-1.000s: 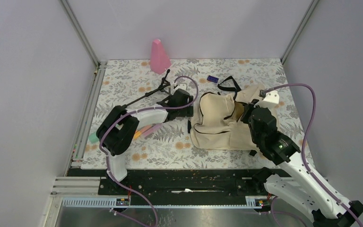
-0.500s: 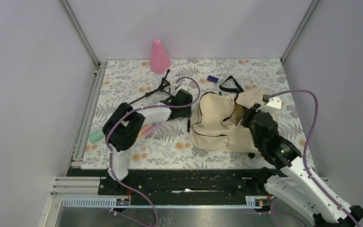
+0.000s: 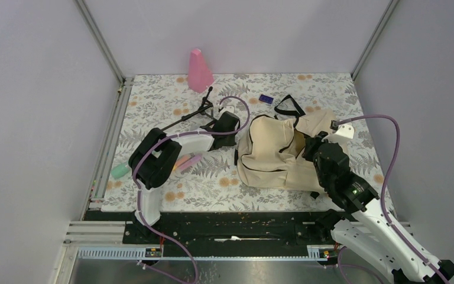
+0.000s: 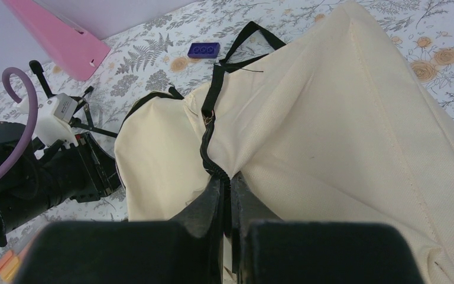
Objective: Pack the student bag
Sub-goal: Pick up the stationery from the center of the board, then place the stationery in the student bag.
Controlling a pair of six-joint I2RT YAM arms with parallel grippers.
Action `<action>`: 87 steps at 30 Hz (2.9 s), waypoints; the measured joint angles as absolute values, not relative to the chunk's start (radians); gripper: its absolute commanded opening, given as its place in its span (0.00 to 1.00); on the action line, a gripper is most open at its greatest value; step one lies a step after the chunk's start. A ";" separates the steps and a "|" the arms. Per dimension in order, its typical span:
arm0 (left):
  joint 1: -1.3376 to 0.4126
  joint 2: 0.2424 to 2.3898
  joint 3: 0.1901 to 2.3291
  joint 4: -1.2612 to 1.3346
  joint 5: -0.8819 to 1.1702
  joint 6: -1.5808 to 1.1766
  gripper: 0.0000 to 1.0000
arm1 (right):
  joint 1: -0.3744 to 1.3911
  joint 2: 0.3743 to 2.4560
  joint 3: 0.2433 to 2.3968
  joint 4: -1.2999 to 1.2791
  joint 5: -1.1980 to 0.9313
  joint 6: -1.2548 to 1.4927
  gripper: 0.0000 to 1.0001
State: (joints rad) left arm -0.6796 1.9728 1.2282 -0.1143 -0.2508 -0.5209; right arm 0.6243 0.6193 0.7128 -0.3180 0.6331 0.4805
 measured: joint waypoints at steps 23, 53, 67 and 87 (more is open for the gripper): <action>-0.920 1.385 1.029 -0.075 0.271 -0.310 0.00 | 0.624 0.580 0.676 -0.332 0.626 0.426 0.00; -0.925 1.930 1.423 0.079 0.510 -0.484 0.00 | 0.624 0.494 0.589 -0.324 0.607 0.424 0.00; -0.947 2.054 1.413 0.393 0.456 -0.775 0.66 | 0.624 0.486 0.572 -0.317 0.601 0.445 0.00; -0.953 1.743 1.053 0.392 0.252 -0.524 0.83 | 0.624 0.482 0.567 -0.316 0.609 0.449 0.00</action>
